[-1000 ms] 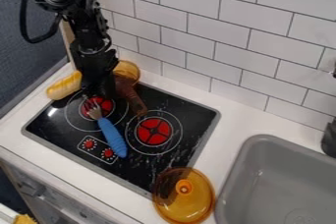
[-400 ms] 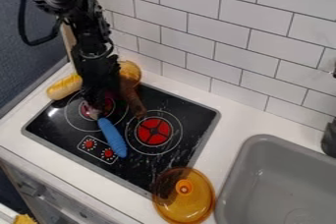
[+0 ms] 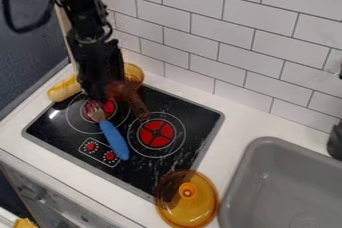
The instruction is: Move the yellow transparent pot to the top left side of burner
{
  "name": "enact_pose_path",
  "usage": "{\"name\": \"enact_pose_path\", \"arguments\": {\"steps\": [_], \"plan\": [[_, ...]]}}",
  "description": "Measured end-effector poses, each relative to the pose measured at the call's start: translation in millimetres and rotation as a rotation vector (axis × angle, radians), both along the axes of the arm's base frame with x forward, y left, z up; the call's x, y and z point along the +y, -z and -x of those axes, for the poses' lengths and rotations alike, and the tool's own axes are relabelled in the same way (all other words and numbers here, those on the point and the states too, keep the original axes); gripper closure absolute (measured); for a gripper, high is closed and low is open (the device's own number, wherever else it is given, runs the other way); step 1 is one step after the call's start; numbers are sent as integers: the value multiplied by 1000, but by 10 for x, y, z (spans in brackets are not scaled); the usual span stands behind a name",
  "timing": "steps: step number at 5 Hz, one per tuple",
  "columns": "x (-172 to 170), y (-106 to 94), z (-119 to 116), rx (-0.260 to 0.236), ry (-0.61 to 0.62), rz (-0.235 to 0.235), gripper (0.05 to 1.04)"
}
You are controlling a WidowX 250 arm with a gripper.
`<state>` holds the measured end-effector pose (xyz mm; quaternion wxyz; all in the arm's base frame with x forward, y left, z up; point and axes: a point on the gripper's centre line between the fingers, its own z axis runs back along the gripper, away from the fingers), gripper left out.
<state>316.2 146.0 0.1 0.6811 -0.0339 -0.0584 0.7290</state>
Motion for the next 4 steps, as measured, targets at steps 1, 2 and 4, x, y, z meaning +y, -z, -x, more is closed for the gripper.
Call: {"name": "enact_pose_path", "arguments": {"steps": [1, 2, 4], "plan": [[-12, -234, 41, -47, -4, -26, 83], [-5, -240, 38, -51, -4, -28, 83], [-7, -236, 43, -50, -4, -28, 83]]}}
